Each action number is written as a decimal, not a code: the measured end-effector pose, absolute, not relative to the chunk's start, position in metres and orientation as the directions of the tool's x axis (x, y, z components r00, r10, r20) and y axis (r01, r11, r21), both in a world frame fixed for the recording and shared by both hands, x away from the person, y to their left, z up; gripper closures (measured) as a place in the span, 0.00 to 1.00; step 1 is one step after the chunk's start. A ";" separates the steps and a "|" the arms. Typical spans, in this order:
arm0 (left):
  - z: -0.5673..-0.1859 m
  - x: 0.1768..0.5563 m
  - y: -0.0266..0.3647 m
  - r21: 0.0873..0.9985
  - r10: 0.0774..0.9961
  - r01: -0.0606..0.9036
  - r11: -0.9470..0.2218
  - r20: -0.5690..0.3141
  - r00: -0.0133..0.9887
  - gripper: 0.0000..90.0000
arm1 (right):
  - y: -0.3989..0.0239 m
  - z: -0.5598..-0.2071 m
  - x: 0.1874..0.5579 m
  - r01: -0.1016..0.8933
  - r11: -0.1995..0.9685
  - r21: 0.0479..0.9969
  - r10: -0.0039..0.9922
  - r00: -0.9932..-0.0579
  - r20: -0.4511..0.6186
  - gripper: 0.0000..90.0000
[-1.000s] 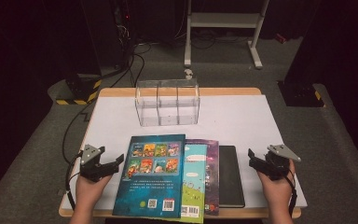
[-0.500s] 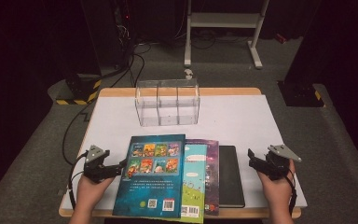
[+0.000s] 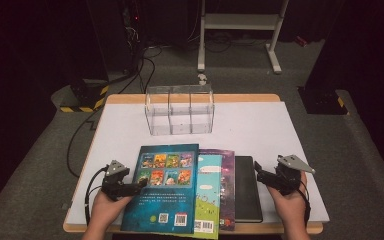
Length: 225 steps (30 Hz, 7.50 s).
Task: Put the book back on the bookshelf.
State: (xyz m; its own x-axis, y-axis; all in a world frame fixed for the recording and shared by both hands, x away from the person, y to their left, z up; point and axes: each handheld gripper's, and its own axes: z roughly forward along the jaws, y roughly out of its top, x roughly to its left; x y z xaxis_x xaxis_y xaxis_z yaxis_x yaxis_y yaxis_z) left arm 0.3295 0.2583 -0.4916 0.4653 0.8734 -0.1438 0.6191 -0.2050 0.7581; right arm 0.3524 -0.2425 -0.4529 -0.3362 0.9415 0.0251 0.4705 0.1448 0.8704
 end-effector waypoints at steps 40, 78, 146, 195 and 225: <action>-0.493 0.312 0.223 0.778 0.803 0.579 -0.245 -0.172 0.570 0.17 | -0.161 -0.455 0.325 0.444 0.275 0.853 0.810 -0.584 0.043 0.09; -0.490 0.310 0.187 0.774 0.750 0.589 -0.233 -0.242 0.615 0.17 | -0.154 -0.464 0.323 0.564 0.249 0.787 0.799 -0.578 0.162 0.15; -0.490 0.335 0.169 0.788 0.738 0.600 -0.141 -0.320 0.594 0.16 | -0.166 -0.443 0.323 0.510 0.274 0.815 0.776 -0.618 0.126 0.44; -0.442 0.356 0.188 0.880 0.750 0.474 -0.042 -0.286 0.596 0.42 | -0.149 -0.403 0.355 0.404 0.166 0.900 0.782 -0.610 0.129 0.54; -0.397 0.349 0.195 0.983 0.846 0.185 0.007 -0.105 0.523 0.63 | -0.127 -0.346 0.352 0.188 0.133 0.973 0.806 -0.592 0.004 0.60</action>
